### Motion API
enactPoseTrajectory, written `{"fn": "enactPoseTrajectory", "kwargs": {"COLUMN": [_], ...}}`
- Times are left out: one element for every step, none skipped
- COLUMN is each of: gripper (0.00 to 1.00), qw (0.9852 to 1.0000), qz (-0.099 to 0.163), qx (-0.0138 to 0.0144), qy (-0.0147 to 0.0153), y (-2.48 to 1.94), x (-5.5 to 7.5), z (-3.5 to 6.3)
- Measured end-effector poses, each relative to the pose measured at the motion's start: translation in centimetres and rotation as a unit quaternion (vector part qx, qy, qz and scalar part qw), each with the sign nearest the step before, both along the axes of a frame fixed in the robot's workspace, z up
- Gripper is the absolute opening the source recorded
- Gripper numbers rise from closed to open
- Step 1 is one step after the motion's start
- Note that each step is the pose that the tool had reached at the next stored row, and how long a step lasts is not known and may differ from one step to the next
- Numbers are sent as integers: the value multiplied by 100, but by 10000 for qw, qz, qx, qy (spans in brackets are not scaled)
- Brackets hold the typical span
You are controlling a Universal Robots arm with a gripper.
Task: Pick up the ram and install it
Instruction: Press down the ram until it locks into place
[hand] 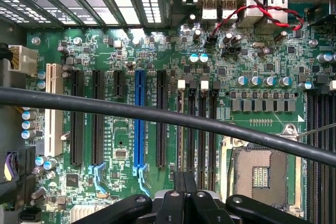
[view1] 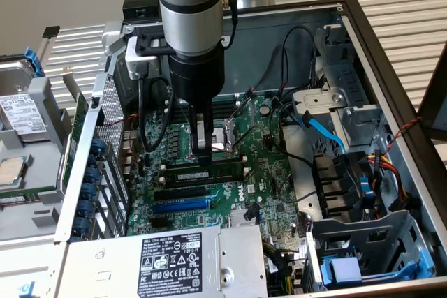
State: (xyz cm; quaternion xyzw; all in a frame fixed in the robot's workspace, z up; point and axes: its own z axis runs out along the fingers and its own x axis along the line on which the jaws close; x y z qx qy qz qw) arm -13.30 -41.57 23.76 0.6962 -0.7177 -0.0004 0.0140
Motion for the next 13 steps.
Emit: {"fn": "enactPoseTrajectory", "kwargs": {"gripper": [11, 11, 11, 11, 11, 11, 11, 11, 11, 11, 11, 11, 11], "qw": [10000, 10000, 10000, 10000, 10000, 10000, 10000, 10000, 10000, 10000, 10000, 10000, 10000], "qz": [0, 1, 1, 1, 0, 1, 1, 1, 0, 0, 0, 0, 1], "qx": [0, 1, 3, 6, 10, 15, 20, 25, 29, 32, 34, 35, 36], "qy": [-1, -2, -3, -5, -6, -8, -9, -9, -9, -9, -9, -8, -8], "y": [-1, -1, -1, -2, -2, -2, -2, -3, -3, -3, -4, -4, -4], "x": [0, -1, -2, -2, -4, -4, -5, -5, -6, -7, -8, -8, -8], "z": [0, -2, -2, -3, -5, -7, -10, -12, -15, -18, -21, -24, -28]}}
